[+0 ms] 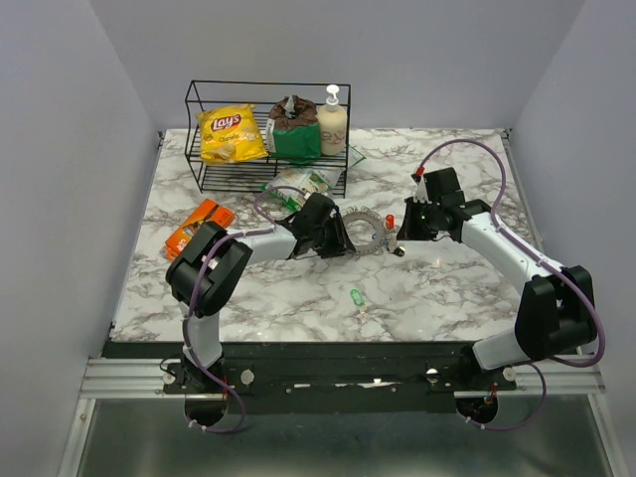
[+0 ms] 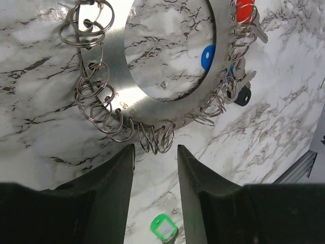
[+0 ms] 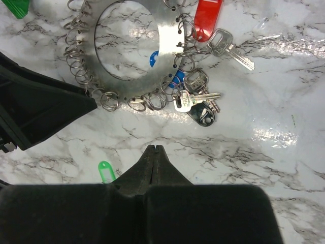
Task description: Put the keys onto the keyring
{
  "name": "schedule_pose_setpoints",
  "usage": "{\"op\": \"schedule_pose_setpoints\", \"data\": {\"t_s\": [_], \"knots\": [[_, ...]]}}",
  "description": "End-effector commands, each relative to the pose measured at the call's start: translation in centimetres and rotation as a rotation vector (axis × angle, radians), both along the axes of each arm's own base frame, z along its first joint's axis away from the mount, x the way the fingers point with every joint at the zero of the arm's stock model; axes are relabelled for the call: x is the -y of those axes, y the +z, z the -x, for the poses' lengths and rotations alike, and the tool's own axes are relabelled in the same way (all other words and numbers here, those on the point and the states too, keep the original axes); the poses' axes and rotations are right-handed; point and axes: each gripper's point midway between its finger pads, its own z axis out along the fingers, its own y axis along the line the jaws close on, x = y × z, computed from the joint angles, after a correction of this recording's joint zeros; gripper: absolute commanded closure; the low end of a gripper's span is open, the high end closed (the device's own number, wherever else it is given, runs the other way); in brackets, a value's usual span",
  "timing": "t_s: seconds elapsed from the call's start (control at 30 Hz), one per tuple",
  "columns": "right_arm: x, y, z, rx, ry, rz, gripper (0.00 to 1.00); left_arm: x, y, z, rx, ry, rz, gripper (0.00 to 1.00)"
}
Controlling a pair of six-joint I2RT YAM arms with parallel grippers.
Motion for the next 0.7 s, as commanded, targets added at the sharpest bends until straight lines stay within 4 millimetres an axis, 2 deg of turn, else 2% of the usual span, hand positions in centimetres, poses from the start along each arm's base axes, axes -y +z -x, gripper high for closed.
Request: {"op": "schedule_pose_setpoints", "data": {"t_s": [0.0,0.1,0.43,0.47,0.67], "knots": [[-0.4,0.6,0.1,0.030,0.027,-0.011,0.99,0.4,0.1,-0.7,0.009,0.024,0.015,0.53],[-0.4,0.5,0.2,0.027,0.029,-0.010,0.99,0.2,0.0,-1.0,0.014,0.039,0.013,0.59],[-0.3,0.1,0.2,0.017,0.030,-0.009,0.99,-0.7,-0.5,-1.3,0.009,0.070,-0.027,0.61],[-0.3,0.1,0.2,0.017,0.030,-0.009,0.99,-0.8,-0.7,-1.2,0.005,0.070,-0.032,0.65],[-0.5,0.1,0.3,0.013,0.035,-0.011,0.99,-1.4,-1.2,-1.2,0.004,0.100,-0.048,0.68]]}}
